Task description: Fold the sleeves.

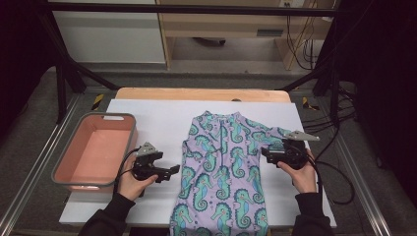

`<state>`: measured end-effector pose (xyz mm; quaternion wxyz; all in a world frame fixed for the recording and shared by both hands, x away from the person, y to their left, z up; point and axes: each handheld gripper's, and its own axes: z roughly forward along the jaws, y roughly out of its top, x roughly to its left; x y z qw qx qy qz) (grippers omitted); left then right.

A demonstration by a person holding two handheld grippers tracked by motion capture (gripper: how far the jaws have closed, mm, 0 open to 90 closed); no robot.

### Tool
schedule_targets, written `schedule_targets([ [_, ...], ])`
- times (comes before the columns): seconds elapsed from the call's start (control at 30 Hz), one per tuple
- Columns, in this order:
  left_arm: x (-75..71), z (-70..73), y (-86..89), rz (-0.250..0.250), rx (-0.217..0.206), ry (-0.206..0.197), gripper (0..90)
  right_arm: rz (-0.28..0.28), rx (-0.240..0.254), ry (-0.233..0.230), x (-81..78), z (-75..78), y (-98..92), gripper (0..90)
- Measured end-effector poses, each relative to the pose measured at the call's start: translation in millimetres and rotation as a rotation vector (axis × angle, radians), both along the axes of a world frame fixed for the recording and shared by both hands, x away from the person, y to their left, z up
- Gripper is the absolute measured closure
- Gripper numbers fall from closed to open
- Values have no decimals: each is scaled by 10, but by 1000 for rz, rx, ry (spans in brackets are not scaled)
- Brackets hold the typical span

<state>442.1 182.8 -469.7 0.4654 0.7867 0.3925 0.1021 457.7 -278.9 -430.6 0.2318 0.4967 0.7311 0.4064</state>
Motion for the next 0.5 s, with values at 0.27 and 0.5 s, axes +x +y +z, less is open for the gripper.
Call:
schedule_targets([
  [0.27, 4, -4, 6, -1, 3, 1, 60, -60, -16, -13, 223, -35, -111, 159],
  [0.5, 13, -18, 11, 0, 7, 1, 56, -134, -33, 37, 379, -118, -324, 214],
])
